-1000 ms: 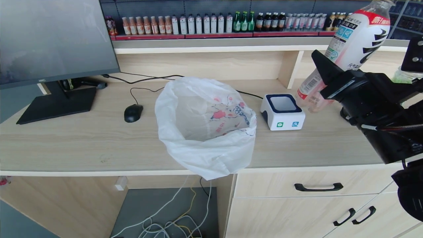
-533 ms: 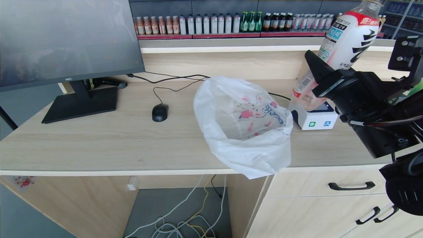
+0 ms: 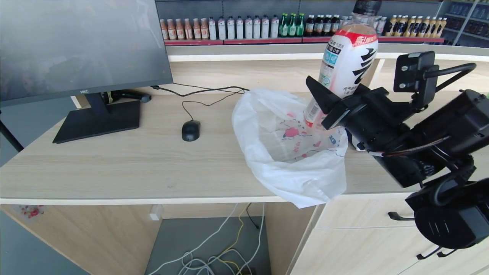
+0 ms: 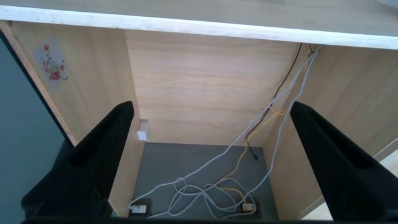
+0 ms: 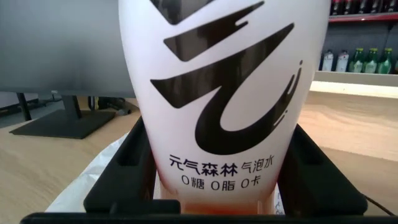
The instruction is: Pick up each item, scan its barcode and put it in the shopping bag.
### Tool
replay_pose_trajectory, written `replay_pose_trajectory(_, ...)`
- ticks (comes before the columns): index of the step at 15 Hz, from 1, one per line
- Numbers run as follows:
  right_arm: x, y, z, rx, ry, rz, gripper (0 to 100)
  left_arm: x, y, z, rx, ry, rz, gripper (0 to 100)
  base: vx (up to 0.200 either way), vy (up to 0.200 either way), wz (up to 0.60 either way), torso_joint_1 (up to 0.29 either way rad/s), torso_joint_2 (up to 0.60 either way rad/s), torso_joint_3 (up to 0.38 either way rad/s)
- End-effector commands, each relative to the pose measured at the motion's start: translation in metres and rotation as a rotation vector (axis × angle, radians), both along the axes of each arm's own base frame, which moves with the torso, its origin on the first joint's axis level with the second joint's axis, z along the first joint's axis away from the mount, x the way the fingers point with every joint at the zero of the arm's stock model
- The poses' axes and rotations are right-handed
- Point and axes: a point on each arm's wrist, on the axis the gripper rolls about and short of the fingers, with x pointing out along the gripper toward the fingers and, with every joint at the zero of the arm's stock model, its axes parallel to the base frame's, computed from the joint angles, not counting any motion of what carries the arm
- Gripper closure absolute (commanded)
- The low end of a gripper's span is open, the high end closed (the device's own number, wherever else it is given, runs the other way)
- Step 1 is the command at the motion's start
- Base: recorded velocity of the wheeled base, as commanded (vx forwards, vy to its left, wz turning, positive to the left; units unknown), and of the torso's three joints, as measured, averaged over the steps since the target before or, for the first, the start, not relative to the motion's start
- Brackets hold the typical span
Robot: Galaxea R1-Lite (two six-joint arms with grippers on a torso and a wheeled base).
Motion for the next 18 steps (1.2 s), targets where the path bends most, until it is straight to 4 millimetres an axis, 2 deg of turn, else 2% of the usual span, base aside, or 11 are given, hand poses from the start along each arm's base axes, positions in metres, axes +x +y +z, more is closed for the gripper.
replay_pose_trajectory(1, 0.02, 0.042, -0.01, -0.023, 0.045, 0.047, 100, 0.0, 0.0, 0.0, 0.0, 0.0, 0.001, 0, 0.0, 0.0, 0.0, 0.0, 0.0, 0.0)
replay_pose_trajectory(3, 0.036, 0.056, -0.01, -0.038, 0.094, 0.031, 100, 0.0, 0.0, 0.0, 0.0, 0.0, 0.001, 0, 0.0, 0.0, 0.0, 0.0, 0.0, 0.0)
replay_pose_trajectory(7, 0.064, 0.078, -0.026, -0.022, 0.147, -0.007, 100, 0.0, 0.0, 0.0, -0.002, 0.0, 0.001, 0, 0.0, 0.0, 0.0, 0.0, 0.0, 0.0)
replay_pose_trajectory(18, 0.094, 0.081, -0.056, -0.011, 0.205, -0.024, 100, 0.0, 0.0, 0.0, -0.002, 0.0, 0.001, 0, 0.0, 0.0, 0.0, 0.0, 0.0, 0.0)
